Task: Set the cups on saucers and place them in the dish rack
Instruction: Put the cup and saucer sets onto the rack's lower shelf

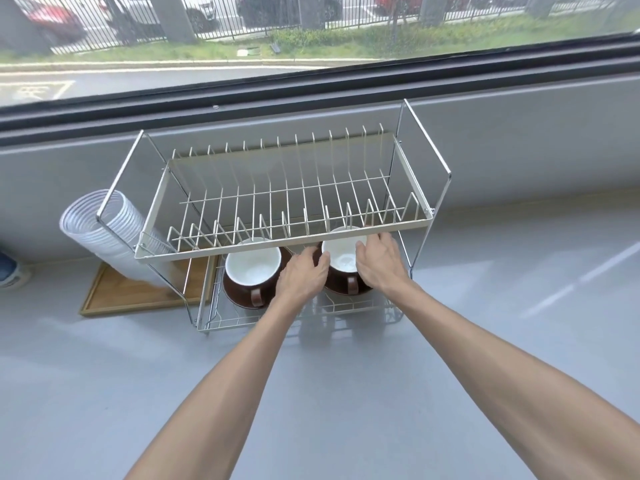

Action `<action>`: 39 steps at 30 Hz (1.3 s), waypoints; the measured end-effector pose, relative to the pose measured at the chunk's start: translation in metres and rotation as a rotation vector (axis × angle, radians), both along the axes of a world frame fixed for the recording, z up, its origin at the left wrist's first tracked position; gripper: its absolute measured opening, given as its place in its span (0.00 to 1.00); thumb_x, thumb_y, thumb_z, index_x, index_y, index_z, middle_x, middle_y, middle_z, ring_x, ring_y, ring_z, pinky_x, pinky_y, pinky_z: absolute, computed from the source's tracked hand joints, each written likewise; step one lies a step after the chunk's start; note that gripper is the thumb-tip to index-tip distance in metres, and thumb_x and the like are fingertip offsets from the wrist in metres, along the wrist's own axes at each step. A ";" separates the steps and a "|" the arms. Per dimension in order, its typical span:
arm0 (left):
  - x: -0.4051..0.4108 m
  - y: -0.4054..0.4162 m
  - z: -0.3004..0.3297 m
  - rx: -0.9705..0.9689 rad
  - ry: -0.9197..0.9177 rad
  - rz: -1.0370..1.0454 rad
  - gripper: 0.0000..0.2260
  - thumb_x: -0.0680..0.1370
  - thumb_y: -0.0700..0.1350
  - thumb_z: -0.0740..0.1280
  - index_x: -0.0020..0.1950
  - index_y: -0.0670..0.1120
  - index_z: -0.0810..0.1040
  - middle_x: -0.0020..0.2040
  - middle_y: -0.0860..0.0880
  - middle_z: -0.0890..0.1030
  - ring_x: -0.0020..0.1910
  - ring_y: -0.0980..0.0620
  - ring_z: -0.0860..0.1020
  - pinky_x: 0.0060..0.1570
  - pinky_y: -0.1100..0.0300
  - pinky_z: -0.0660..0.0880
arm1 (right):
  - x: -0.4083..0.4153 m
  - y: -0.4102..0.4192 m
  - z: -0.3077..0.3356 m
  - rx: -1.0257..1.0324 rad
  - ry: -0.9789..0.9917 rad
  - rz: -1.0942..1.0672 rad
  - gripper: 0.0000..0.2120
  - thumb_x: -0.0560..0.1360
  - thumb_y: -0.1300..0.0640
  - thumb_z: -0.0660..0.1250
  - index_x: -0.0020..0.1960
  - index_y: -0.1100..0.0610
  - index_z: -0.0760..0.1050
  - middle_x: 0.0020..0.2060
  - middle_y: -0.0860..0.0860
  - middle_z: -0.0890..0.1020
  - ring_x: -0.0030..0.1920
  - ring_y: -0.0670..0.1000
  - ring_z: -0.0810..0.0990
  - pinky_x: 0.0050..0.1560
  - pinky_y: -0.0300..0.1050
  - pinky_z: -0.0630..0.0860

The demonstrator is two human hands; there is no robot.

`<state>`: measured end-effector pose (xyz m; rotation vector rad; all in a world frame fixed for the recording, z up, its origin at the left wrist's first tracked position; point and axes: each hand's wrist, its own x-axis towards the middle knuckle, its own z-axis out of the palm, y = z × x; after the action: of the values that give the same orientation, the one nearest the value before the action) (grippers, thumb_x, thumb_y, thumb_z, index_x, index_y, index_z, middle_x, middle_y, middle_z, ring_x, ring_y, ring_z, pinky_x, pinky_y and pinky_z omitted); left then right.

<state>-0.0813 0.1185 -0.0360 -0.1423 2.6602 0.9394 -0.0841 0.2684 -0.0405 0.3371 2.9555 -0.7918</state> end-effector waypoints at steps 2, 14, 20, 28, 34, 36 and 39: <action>0.002 -0.011 0.009 0.004 -0.010 -0.046 0.22 0.82 0.55 0.58 0.74 0.47 0.72 0.68 0.44 0.79 0.68 0.41 0.75 0.67 0.49 0.71 | 0.004 -0.006 0.008 0.074 0.060 0.041 0.18 0.82 0.54 0.53 0.59 0.66 0.74 0.60 0.64 0.75 0.63 0.63 0.71 0.61 0.56 0.67; 0.029 -0.090 0.052 0.082 0.068 -0.025 0.14 0.81 0.51 0.60 0.64 0.53 0.78 0.48 0.50 0.83 0.48 0.43 0.84 0.54 0.49 0.81 | 0.026 -0.069 0.032 0.022 0.170 0.353 0.17 0.81 0.54 0.57 0.67 0.55 0.73 0.58 0.58 0.78 0.62 0.59 0.74 0.60 0.55 0.73; 0.032 -0.127 0.041 -0.154 0.302 0.039 0.15 0.81 0.51 0.61 0.65 0.54 0.80 0.58 0.52 0.84 0.57 0.49 0.81 0.57 0.54 0.76 | 0.023 -0.101 0.030 0.040 0.138 0.345 0.16 0.81 0.51 0.56 0.66 0.54 0.73 0.57 0.57 0.78 0.62 0.59 0.73 0.57 0.54 0.73; 0.035 -0.141 0.008 -0.228 0.469 0.087 0.17 0.81 0.48 0.63 0.68 0.44 0.76 0.64 0.45 0.78 0.64 0.42 0.76 0.54 0.47 0.76 | 0.009 -0.129 0.012 0.121 0.120 0.377 0.19 0.82 0.48 0.53 0.65 0.58 0.71 0.69 0.60 0.72 0.66 0.62 0.71 0.63 0.56 0.69; 0.029 -0.138 -0.016 -0.092 0.333 0.097 0.24 0.84 0.51 0.60 0.78 0.44 0.65 0.75 0.43 0.70 0.72 0.43 0.70 0.68 0.50 0.67 | -0.002 -0.134 -0.003 -0.032 -0.006 0.299 0.22 0.84 0.48 0.50 0.66 0.63 0.70 0.62 0.63 0.74 0.65 0.62 0.69 0.66 0.55 0.67; 0.026 -0.137 -0.022 0.011 0.272 0.149 0.24 0.84 0.51 0.58 0.79 0.43 0.63 0.76 0.43 0.69 0.75 0.44 0.66 0.72 0.52 0.62 | -0.006 -0.134 -0.008 -0.128 -0.028 0.231 0.22 0.84 0.50 0.50 0.62 0.66 0.72 0.60 0.64 0.75 0.63 0.63 0.70 0.65 0.55 0.66; 0.018 -0.136 -0.027 0.107 0.227 0.240 0.27 0.81 0.57 0.51 0.76 0.46 0.67 0.73 0.43 0.73 0.73 0.43 0.69 0.72 0.47 0.65 | -0.011 -0.135 -0.015 -0.219 -0.030 0.163 0.21 0.84 0.51 0.50 0.60 0.66 0.73 0.59 0.65 0.76 0.62 0.64 0.71 0.64 0.57 0.67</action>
<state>-0.0631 -0.0177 -0.0630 -0.3562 2.8353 1.2371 -0.0951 0.1329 -0.0558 0.0928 2.7866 -1.0633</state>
